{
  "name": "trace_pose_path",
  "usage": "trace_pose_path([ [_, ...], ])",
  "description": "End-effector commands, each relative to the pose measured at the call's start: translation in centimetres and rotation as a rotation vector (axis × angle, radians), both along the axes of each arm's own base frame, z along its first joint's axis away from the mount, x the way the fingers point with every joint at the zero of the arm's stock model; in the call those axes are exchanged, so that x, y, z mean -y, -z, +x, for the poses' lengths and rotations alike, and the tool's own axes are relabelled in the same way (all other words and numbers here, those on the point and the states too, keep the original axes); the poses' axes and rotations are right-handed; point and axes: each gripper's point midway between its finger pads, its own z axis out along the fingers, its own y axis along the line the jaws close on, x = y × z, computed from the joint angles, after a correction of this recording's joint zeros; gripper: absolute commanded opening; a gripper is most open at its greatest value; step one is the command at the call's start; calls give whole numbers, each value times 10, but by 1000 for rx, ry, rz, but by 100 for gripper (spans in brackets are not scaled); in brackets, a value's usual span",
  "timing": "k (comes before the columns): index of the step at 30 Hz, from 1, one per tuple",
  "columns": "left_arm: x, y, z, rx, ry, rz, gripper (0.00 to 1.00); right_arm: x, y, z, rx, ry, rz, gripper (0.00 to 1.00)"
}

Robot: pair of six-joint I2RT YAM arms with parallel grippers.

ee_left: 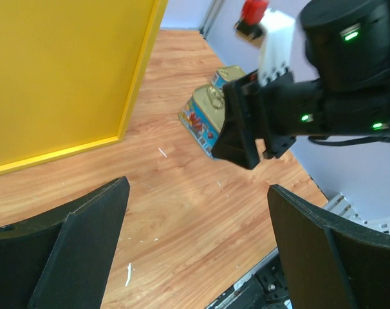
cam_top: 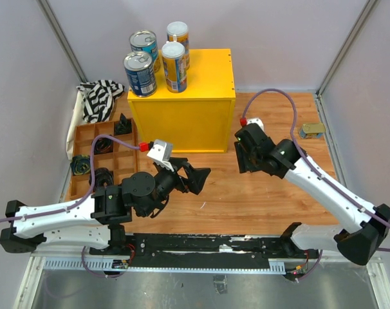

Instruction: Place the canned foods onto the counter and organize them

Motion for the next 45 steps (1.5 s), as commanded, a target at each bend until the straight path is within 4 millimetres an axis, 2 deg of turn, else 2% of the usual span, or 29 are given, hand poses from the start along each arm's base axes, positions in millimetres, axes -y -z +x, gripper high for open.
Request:
trace_pose_path([
  [1,-8,-1,1,-10,-33,-29,93,-8,-61,1,120,-28,20,15],
  [6,-10,-1,1,-10,-41,-28,93,-23,-117,6,218,-70,43,13],
  [15,-10,-3,2,-7,-46,-26,93,-53,-188,13,334,-147,108,13],
  [25,-7,-8,5,16,-54,-13,93,-81,-214,39,388,-180,88,13],
  [34,-3,-12,6,27,-49,-7,93,-91,-236,82,443,-145,81,12],
  [39,-4,-10,5,20,-48,-11,93,-93,-241,105,456,-127,116,12],
  [45,-3,-9,5,21,-48,-5,93,-102,-234,123,441,-136,147,12],
])
